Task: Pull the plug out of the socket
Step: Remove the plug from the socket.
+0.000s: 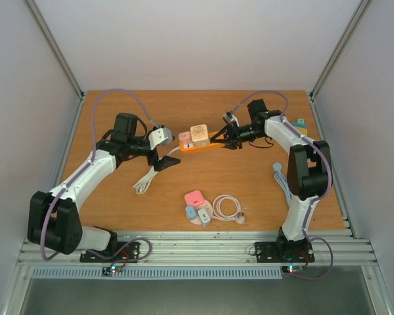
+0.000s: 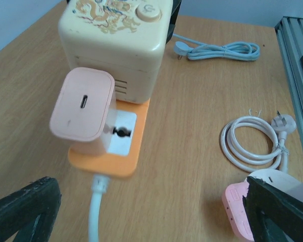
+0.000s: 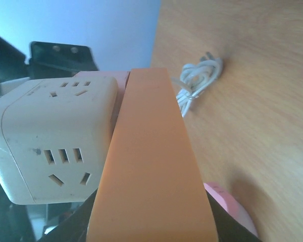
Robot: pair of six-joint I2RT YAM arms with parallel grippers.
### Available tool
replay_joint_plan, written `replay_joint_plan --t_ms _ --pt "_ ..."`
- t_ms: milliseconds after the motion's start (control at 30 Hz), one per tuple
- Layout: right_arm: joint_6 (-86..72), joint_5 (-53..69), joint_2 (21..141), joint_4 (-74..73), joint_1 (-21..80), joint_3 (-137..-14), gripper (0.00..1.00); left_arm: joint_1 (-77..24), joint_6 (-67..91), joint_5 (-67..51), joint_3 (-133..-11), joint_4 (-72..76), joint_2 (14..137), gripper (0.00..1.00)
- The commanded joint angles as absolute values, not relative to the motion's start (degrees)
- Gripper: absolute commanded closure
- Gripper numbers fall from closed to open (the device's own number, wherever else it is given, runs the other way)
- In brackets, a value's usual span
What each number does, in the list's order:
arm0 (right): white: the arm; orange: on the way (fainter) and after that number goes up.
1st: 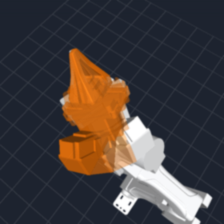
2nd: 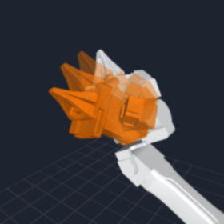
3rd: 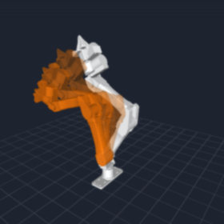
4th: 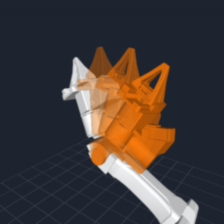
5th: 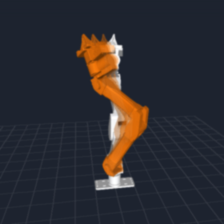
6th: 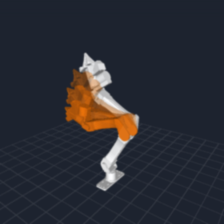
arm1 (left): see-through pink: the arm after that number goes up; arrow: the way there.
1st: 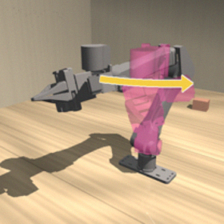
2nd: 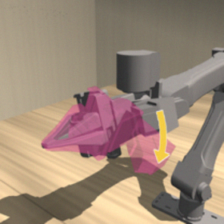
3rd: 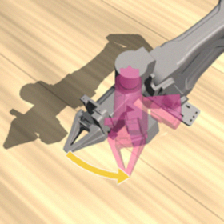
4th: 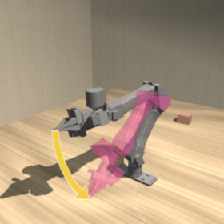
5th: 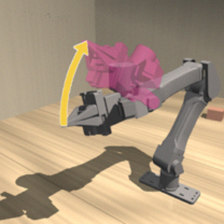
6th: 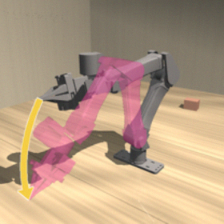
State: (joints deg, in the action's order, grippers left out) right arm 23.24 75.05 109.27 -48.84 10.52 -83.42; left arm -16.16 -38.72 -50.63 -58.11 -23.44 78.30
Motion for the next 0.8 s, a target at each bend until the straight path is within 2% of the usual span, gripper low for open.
replay_joint_plan --t_ms 0,233,433,700,767 --pt "35.3 73.8 106.3 -61.6 10.0 -86.2 0.99 -16.8 -42.2 -48.5 -62.5 -31.4 76.8 0.01" --pt "44.1 72.1 107.0 -71.7 9.5 -85.8 0.99 -24.3 -43.9 -37.4 -64.2 -32.9 78.8 0.01" --pt "44.2 67.9 104.7 -71.3 8.8 -84.0 0.99 -25.8 -42.5 -39.0 -65.3 -31.0 81.2 0.01" --pt "46.2 68.1 104.8 -74.0 8.8 -83.8 0.99 -29.1 -40.8 -35.6 -67.3 -29.8 85.5 0.10" --pt "46.3 68.2 105.1 -74.0 8.8 -83.8 0.99 -29.6 -40.4 -35.2 -67.5 -29.5 85.9 0.15"
